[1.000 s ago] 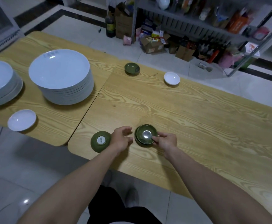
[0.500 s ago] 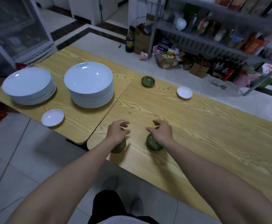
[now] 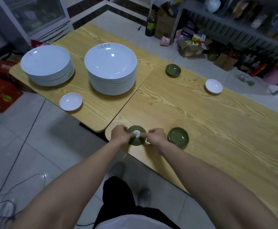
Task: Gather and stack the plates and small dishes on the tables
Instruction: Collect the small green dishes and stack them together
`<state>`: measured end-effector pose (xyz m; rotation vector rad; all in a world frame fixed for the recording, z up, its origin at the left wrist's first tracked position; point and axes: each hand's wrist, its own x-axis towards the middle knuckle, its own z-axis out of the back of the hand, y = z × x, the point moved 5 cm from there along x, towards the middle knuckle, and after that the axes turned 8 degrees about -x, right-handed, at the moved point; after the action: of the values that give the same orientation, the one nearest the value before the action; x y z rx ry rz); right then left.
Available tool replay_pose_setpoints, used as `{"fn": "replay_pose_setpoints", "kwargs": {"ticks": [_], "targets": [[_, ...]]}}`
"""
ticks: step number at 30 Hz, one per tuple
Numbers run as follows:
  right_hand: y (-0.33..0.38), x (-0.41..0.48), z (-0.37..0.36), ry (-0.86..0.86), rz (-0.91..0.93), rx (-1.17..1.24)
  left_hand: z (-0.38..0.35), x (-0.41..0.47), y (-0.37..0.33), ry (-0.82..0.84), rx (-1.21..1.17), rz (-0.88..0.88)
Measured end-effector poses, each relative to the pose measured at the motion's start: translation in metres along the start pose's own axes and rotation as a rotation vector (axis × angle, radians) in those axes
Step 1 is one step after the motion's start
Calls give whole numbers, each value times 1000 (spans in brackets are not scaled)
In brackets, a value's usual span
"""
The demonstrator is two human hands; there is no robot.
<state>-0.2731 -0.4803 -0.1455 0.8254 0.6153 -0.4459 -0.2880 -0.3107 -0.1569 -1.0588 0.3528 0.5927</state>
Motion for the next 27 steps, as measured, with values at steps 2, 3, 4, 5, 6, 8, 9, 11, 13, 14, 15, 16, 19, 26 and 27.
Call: {"fn": "replay_pose_setpoints", "kwargs": {"ticks": [2,3,4,5,6,8,9,11,13,14,15,16,19,26,27], "targets": [[-2,4,-5,-31,-43,5,-1,4,0,-15,46,6],[-2,5,-7,-36,-57,2,-2,6,0,-11,62,17],[-2,7,-8,-38,-71,-3,-2,6,0,-1,70,34],[-1,9,-9,-41,-81,1,-1,8,0,9,57,60],[0,10,-10,-52,-99,9,-2,10,0,19,38,88],[0,13,-12,-49,-133,43,-2,14,2,38,-18,133],[1,13,-12,-39,-134,58,-2,16,2,52,-50,140],[4,12,-10,-8,-112,86,0,18,1,78,-111,138],[7,10,-6,36,-78,149,6,20,-4,98,-193,110],[10,9,-3,44,-46,189,10,21,-8,108,-244,79],[12,10,1,33,8,206,12,22,-12,124,-274,35],[15,10,6,12,71,183,15,22,-16,139,-276,-12],[15,9,14,-64,200,48,14,18,-21,143,-196,-123],[1,9,1,-144,216,-8,-3,18,6,46,-237,-90],[0,11,1,-156,172,69,-5,19,6,44,-245,-92]]}}
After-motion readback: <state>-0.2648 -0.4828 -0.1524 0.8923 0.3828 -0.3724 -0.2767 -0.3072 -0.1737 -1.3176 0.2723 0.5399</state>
